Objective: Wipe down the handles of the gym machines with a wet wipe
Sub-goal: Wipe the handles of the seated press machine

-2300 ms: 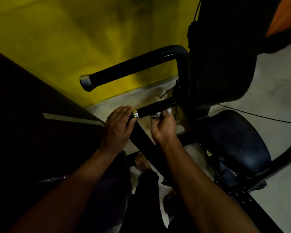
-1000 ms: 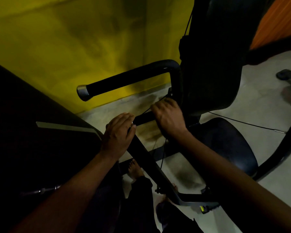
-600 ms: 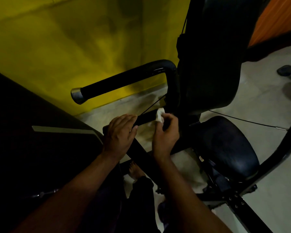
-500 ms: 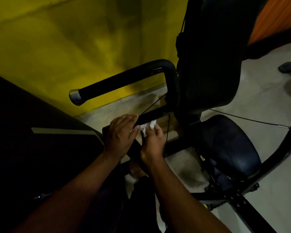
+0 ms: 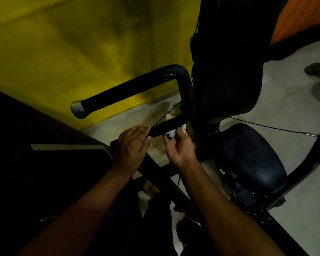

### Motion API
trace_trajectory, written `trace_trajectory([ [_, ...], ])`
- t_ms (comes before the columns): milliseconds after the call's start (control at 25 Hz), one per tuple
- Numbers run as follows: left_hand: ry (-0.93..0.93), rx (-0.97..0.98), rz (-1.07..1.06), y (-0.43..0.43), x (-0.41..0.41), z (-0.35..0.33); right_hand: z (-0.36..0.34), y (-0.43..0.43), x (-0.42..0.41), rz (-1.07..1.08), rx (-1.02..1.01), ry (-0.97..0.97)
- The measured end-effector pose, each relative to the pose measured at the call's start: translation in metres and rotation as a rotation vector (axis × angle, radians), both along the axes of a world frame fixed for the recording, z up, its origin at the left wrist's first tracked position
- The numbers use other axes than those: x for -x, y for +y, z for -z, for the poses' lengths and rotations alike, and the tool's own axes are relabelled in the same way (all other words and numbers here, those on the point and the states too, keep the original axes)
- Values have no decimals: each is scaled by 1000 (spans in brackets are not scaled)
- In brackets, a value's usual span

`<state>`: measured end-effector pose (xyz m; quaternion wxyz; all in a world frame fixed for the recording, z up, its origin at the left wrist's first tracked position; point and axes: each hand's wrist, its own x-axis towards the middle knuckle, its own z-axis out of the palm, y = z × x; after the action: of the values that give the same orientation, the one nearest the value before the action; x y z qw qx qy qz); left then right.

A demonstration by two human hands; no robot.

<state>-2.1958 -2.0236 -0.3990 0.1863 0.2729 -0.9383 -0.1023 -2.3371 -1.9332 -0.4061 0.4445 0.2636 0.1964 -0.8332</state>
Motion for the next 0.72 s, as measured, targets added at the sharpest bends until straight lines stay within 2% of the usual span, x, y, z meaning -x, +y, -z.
trace_trajectory([
  [80, 8, 8, 5, 2, -1, 0, 6, 1, 5, 59, 41, -54],
  [160, 24, 10, 5, 3, -1, 1, 9, 6, 2, 53, 25, -16],
  [240, 43, 13, 11, 4, 0, 3, 8, 15, -12, -34, -150, 208],
  [280, 52, 19, 9, 3, 2, 2, 7, 18, -19, -40, -306, 412],
  [400, 37, 21, -6, 2, 7, 3, 6, 21, -23, 59, -836, 1227],
  [480, 14, 6, -2, 3, 6, 3, 5, 15, -18, -37, -1009, 1687],
  [560, -4, -18, -10, 2, 4, 3, 4, 12, -10, -181, -1125, 2066],
  [640, -13, -18, -16, 3, 3, 3, 0, 19, -1, -191, -1216, 2394],
  [720, -13, -8, -13, 2, 3, 3, -10, 19, 11, -168, -1265, 2537],
])
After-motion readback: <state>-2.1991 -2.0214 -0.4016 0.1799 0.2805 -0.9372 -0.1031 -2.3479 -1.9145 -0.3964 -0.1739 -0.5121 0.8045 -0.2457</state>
